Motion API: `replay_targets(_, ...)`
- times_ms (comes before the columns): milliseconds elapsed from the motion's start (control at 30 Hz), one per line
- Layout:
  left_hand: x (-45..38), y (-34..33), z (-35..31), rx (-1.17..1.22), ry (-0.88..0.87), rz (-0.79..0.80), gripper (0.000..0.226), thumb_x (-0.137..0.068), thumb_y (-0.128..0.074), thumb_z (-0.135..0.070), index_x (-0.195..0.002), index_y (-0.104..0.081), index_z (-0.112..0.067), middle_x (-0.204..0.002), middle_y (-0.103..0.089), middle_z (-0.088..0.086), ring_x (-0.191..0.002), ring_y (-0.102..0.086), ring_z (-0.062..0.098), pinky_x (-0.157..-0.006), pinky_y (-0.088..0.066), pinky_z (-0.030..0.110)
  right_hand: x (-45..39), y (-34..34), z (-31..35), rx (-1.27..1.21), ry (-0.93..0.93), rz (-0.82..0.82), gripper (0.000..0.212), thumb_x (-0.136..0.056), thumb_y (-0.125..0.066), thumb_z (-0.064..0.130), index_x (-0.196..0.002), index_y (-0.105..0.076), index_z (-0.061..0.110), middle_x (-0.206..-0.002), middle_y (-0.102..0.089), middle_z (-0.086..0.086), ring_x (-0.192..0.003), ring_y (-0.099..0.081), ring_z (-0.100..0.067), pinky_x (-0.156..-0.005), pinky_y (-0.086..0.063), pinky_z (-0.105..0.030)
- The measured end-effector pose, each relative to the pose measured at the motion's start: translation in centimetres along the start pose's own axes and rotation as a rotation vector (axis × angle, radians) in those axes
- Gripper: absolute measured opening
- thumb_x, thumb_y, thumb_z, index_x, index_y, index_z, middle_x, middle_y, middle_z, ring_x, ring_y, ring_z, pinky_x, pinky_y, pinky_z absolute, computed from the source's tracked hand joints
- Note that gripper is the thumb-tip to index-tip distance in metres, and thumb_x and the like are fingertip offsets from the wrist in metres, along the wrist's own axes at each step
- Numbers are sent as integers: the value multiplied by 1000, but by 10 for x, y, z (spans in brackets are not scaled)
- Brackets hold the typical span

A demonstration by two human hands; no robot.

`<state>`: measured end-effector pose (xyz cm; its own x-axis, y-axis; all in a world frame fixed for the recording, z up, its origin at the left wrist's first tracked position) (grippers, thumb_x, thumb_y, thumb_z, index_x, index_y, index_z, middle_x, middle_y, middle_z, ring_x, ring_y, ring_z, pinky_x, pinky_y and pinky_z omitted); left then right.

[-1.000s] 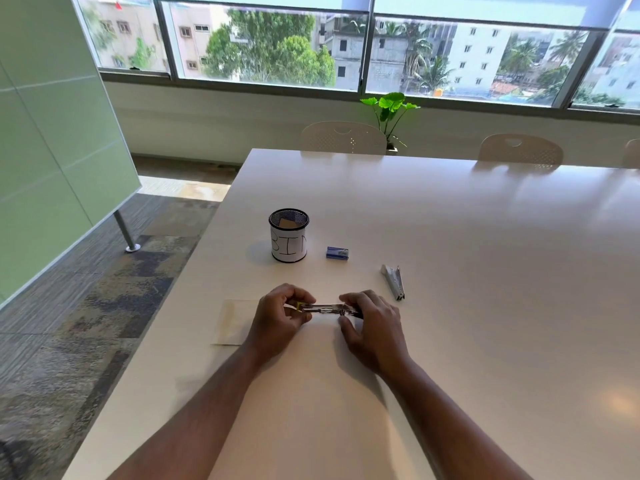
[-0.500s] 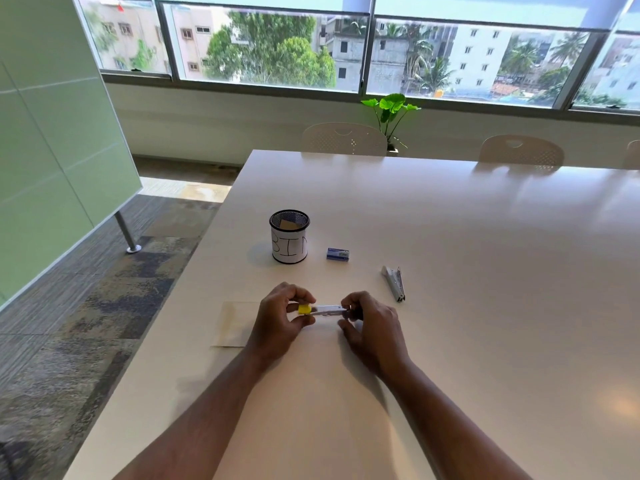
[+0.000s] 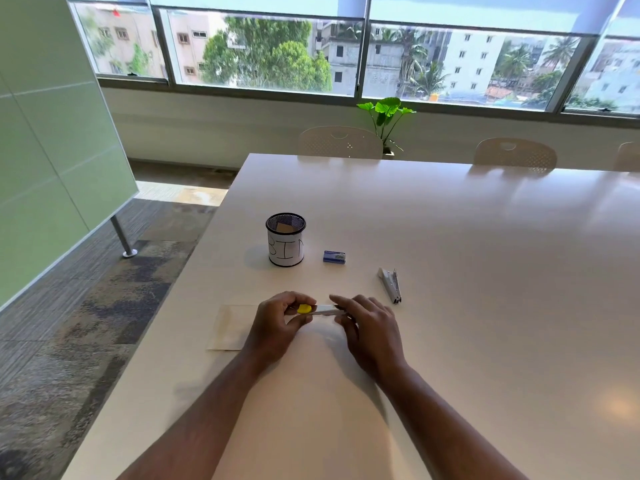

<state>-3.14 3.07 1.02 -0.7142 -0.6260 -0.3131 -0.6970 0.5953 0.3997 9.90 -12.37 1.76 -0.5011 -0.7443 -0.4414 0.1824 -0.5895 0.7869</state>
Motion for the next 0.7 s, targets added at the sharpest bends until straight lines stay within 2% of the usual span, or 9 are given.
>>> replay_targets(167,0,-2,-1,-45,-17,3,35,-84,-77,2,-104,-78,-26,-103,-77,-14,-102,-71,6,-96,-57,30,0,-1,1,48,19,-7,44,-97,-65,22,-140,-63,31,-107,-70,5,-96,-62,-23,-82,-51,-41)
replay_targets(267,-1,-3,0,-78,-29,-11,32,-84,-77,2,-104,-78,-24,-102,-76,-11,-102,-70,9,-96,-58,36,0,-2,2,71,15,43,45,-99,-62,25,-144,-59,35,-113,-68,6,-102,-61,-23,-85,-50,-41)
replay_targets(333,0,-3,0,-108,-30,-12,32,-85,-77,-1,-104,-78,-27,-102,-75,-14,-103,-67,9,-94,-57,35,0,-3,0,91,23,23,47,-99,-63,26,-145,-58,34,-112,-68,5,-100,-60,-22,-83,-51,-41)
replay_targets(467,-1,-3,2,-138,-51,-19,29,-85,-78,-2,-103,-78,-24,-101,-75,-11,-101,-68,10,-94,-57,36,-2,-5,1,96,35,95,47,-103,-56,32,-150,-51,37,-119,-67,6,-107,-59,-22,-89,-48,-39)
replay_targets(700,-4,-3,4,-94,-32,-54,39,-91,-74,-5,-127,-71,-21,-115,-73,-7,-103,-69,9,-96,-58,32,3,0,0,-2,3,-53,45,-100,-63,22,-145,-60,25,-106,-70,4,-93,-60,-22,-81,-51,-38)
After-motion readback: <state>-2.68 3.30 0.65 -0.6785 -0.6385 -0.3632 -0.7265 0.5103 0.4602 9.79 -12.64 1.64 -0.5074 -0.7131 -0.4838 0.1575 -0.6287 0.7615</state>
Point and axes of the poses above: each hand's wrist, its own x-axis away from the middle knuckle, its own y-axis out of the back of the hand, z = x × y, the point moved 2 cm from there along -x, towards the middle knuckle
